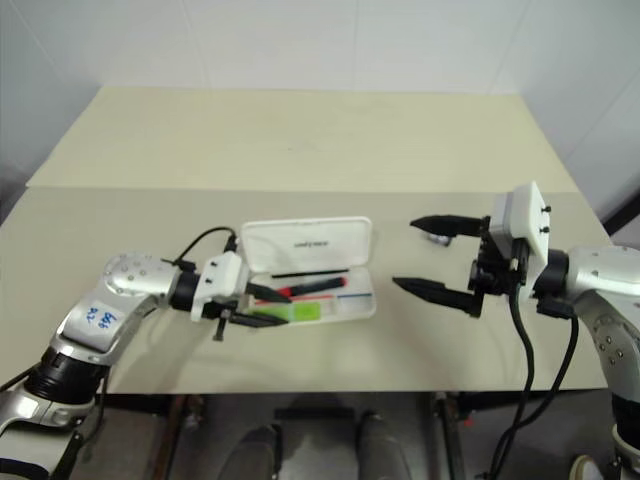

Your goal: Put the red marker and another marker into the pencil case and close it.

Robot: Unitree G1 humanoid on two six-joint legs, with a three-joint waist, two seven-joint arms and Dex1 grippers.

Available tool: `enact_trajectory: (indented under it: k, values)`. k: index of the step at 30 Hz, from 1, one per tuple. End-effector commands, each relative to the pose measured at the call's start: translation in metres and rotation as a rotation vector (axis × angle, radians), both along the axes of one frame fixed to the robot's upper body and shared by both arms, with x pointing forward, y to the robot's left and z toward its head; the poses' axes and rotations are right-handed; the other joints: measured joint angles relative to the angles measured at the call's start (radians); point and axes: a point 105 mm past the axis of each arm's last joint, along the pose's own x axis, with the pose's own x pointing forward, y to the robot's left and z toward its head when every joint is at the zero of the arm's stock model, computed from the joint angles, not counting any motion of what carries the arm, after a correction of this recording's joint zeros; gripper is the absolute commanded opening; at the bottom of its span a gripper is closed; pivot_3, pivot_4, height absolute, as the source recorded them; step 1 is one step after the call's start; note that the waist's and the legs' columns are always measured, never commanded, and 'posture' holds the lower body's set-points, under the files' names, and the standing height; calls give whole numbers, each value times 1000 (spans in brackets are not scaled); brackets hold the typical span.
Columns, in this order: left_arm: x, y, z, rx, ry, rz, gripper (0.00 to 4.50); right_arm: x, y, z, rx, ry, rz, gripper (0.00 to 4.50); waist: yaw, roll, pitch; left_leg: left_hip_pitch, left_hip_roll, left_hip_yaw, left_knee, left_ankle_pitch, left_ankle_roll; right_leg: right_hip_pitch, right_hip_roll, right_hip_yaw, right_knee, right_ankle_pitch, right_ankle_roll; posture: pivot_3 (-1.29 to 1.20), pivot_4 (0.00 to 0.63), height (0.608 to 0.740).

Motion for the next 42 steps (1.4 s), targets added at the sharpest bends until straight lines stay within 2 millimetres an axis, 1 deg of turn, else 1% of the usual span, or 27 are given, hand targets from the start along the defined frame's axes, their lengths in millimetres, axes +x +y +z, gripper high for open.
enact_trajectory:
  k: [1,11,27,39,41,42]
  values:
    - [3,-7,6,0,-45,-21,1068,-7,1,11,18,-51,0,4500,0,0,0,0,0,0,0,0,0,0,0,0,0,0,0,0,150,740]
    - [12,-10,5,7,-45,2,1068,-7,4,13,28,-56,-5,4500,0,0,0,0,0,0,0,0,0,0,0,0,1,0,0,0,150,740]
    - [12,-5,-4,33,21,53,1068,-6,7,16,38,-65,-7,4500,0,0,0,0,0,0,0,0,1,0,0,0,1,0,0,0,150,740]
    - [12,-17,-5,34,35,42,1068,-5,8,16,43,-68,-9,4500,0,0,0,0,0,0,0,0,1,0,0,0,1,0,0,0,150,740]
    - [11,-20,-3,22,46,40,1800,-5,8,15,45,-69,-10,4500,0,0,0,0,0,0,0,0,1,0,0,0,2,0,0,0,150,740]
    - [10,-21,-3,17,55,39,2032,-5,8,15,45,-69,-10,4500,0,0,0,0,0,0,0,0,1,0,0,0,2,0,0,0,150,740]
